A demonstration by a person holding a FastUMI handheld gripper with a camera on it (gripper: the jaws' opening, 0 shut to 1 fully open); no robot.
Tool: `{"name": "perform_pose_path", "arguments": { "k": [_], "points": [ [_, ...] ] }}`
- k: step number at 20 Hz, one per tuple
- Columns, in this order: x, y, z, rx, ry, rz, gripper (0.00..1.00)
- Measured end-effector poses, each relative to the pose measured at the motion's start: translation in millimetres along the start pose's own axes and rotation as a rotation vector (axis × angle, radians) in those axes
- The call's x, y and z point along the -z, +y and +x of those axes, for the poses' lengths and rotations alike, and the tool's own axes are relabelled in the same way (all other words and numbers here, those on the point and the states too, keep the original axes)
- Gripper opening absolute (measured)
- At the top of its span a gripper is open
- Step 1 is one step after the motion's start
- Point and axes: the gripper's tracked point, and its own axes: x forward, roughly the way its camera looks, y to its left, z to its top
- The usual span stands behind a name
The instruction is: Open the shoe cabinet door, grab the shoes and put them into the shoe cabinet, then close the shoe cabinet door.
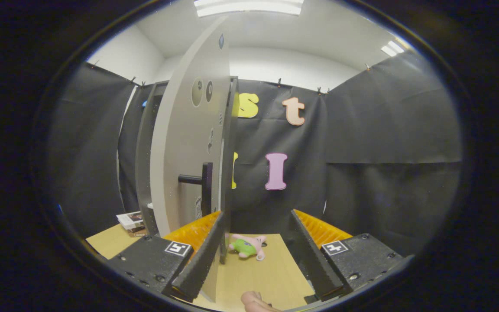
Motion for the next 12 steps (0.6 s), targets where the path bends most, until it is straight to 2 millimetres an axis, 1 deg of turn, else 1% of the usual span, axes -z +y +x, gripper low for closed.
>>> {"name": "perform_pose_path", "arguments": {
  "k": [1,4,6,10,12],
  "points": [
    [-0.7,-1.8,-2.0,0.003,-0.003,0.009,0.94],
    [-1.4,-3.3,0.0,0.045,0.007,0.006,0.93],
    [-2.3,1.4,-1.7,0.056,0.005,0.007,0.93],
    [3.9,30.7,-1.9,-0.005,0.008,0.02,0.93],
    [2.1,42.1,-2.3,-0.034,0.019,0.017,0.93]
  ]
}}
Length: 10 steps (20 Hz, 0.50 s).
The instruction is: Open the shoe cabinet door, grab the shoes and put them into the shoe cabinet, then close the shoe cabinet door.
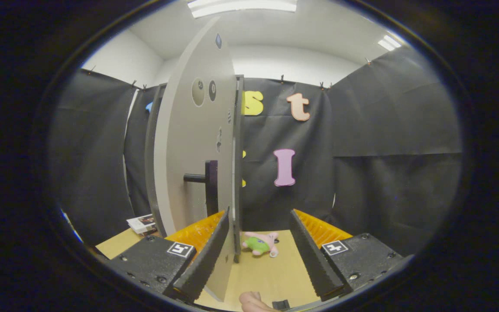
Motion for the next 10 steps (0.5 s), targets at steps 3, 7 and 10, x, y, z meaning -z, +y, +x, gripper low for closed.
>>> {"name": "perform_pose_path", "arguments": {
  "k": [3,7,10],
  "points": [
    [-1.4,18.9,-1.3,-0.015,0.008,-0.011,0.93],
    [0.3,54.7,0.4,-0.054,0.014,-0.011,0.93],
    [-0.2,86.3,7.2,-0.093,0.028,0.003,0.93]
  ]
}}
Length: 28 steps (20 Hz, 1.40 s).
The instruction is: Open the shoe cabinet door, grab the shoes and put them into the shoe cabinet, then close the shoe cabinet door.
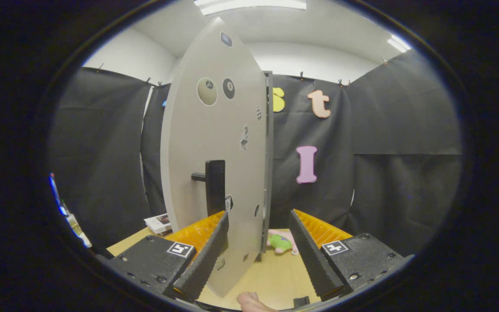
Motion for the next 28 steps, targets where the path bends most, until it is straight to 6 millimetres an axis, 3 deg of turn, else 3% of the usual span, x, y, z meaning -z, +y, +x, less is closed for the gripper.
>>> {"name": "perform_pose_path", "arguments": {
  "k": [5,9,12,15,19,22,28],
  "points": [
    [-1.8,60.2,27.4,-0.045,-0.008,-0.011,0.93],
    [12.6,131.7,59.8,-0.144,0.048,0.013,0.95],
    [17.2,160.2,64.7,-0.157,0.045,0.023,0.99],
    [20.8,179.1,53.2,-0.157,0.018,0.007,0.99],
    [24.8,191.4,28.7,-0.159,-0.001,0.028,0.99],
    [16.2,176.9,5.5,-0.075,-0.073,-0.007,0.98],
    [36.1,166.8,-42.1,-0.037,-0.12,0.016,0.98]
  ]
}}
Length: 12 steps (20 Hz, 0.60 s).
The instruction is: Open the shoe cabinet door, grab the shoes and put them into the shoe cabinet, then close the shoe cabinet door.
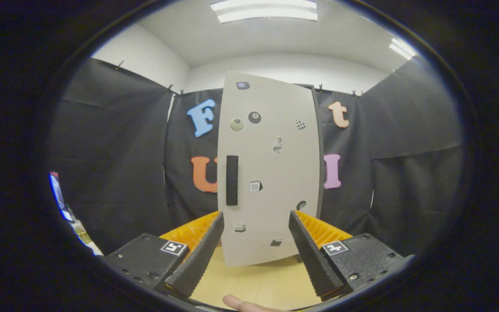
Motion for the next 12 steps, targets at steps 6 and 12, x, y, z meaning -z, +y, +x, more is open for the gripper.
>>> {"name": "perform_pose_path", "arguments": {
  "k": [6,12],
  "points": [
    [13.7,-29.7,-32.7,0.031,-0.007,0.039,0.98],
    [14.6,-58.2,-45.0,0.069,-0.02,0.032,0.98]
  ]
}}
